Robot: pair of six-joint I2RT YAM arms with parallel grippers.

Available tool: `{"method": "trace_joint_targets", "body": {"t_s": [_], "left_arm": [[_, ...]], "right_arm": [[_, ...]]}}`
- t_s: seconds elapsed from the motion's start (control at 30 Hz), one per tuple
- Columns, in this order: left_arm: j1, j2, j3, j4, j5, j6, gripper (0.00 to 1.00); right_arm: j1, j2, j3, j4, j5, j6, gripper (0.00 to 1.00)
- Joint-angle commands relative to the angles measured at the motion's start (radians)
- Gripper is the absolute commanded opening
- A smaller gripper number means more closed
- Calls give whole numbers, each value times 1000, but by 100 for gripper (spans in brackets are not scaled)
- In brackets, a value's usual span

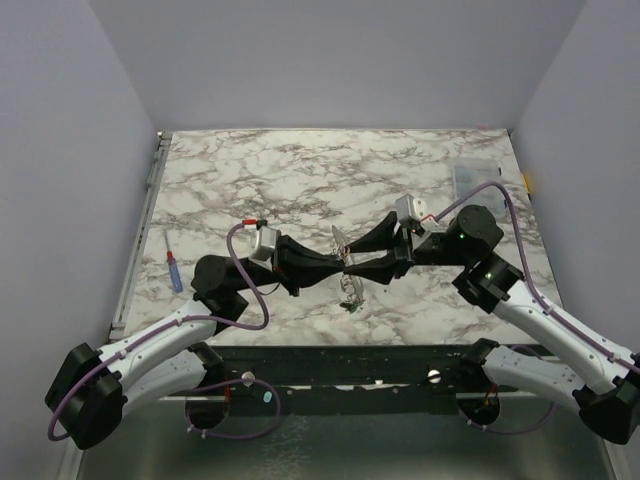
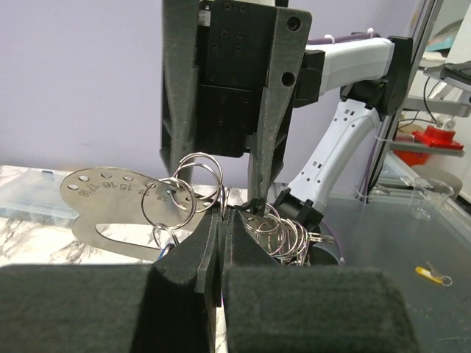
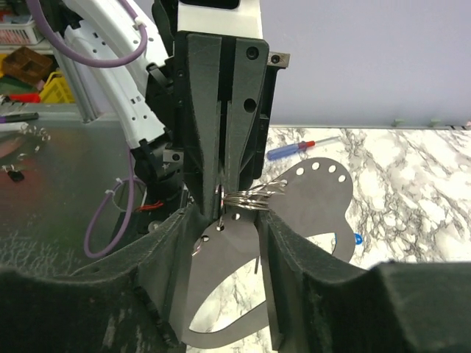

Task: Put the keys on the keyring

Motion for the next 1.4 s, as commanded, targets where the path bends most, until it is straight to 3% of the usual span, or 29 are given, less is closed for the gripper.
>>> {"method": "trace_joint_targets", "body": {"t_s": [0.0, 0.13, 0.17, 0.23, 0.3, 0.5, 0.8, 0.93, 1.0, 1.23, 1.37], "left_arm": [[-3, -30, -14, 214, -41, -64, 0], [-4, -30, -23, 228, 2, -75, 0], [-4, -33, -28, 232, 4, -74, 0], [-3, -45, -42, 236, 2, -72, 0], [-4, -57, -57, 240, -9, -67, 0], [-3, -85, -108, 244, -71, -49, 0], [2, -113, -150, 244, -197, -36, 0], [3, -119, -162, 246, -229, -35, 0], [3, -111, -161, 254, -216, -41, 0], [2, -86, -132, 266, -131, -77, 0], [3, -87, -127, 265, -110, -99, 0]], "right_arm": [[6, 55, 32, -72, -45, 22, 53], [6, 117, 70, -81, -96, 39, 67], [7, 134, 78, -87, -106, 43, 74], [7, 169, 95, -106, -116, 53, 98], [6, 191, 112, -132, -121, 56, 100], [6, 176, 154, -207, -100, 34, 100], [7, 160, 251, -511, -46, -15, 98], [7, 124, 252, -536, 16, -15, 97], [6, 91, 227, -491, 25, -12, 92], [6, 70, 212, -318, -31, 16, 61], [6, 112, 237, -277, -105, 24, 56]]}}
